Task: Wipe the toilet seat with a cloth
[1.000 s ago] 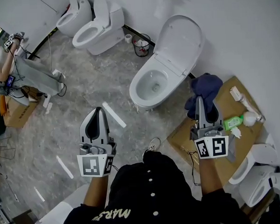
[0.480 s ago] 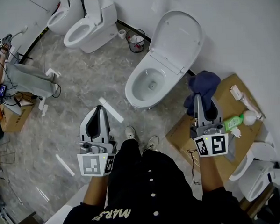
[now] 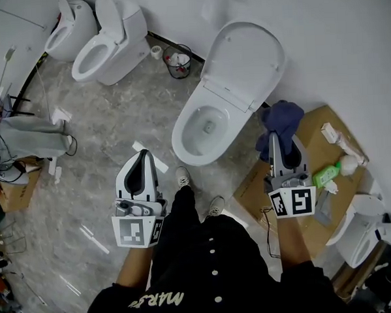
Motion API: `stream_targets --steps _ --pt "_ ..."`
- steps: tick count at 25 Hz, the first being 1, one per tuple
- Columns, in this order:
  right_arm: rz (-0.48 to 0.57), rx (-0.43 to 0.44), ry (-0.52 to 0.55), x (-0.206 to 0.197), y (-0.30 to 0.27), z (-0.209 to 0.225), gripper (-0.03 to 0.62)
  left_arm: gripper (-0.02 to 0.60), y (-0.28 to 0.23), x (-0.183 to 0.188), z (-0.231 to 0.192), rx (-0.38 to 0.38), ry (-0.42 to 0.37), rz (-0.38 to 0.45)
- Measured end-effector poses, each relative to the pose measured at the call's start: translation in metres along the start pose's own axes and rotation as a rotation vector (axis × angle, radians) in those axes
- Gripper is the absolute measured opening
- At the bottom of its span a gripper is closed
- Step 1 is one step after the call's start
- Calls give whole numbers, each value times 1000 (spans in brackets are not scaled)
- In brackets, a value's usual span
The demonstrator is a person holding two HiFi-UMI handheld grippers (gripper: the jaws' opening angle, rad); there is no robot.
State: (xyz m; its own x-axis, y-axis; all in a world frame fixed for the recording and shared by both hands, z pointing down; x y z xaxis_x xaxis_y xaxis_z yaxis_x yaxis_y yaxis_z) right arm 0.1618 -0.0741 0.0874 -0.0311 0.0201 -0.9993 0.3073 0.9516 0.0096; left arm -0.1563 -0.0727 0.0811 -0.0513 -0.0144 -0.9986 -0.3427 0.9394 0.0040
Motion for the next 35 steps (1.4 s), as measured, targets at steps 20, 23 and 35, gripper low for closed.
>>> stream_targets --steps 20,23,35 --pt "-419 287 477 -216 -150 14 75 11 -115 -123 -10 -167 62 -200" --pt "-462 337 535 -258 -166 14 75 11 -127 -147 -6 -201 75 -212" --pt "-612 569 833 -402 -207 12 75 11 -152 -240 -4 -256 130 -286"
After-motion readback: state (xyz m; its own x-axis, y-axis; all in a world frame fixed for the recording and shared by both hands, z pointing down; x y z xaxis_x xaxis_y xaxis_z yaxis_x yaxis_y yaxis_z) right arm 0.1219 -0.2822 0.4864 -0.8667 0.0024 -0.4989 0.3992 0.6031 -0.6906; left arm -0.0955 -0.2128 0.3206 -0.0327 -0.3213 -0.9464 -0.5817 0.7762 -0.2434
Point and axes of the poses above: the fingertips, and each gripper's own axes: y backward along the fingers, z to its right, x out of its top, the point moved 2 cm from there along y, backward along the fingers, and after that the axes turned 5 degrees about x, right-handed, at the moved point
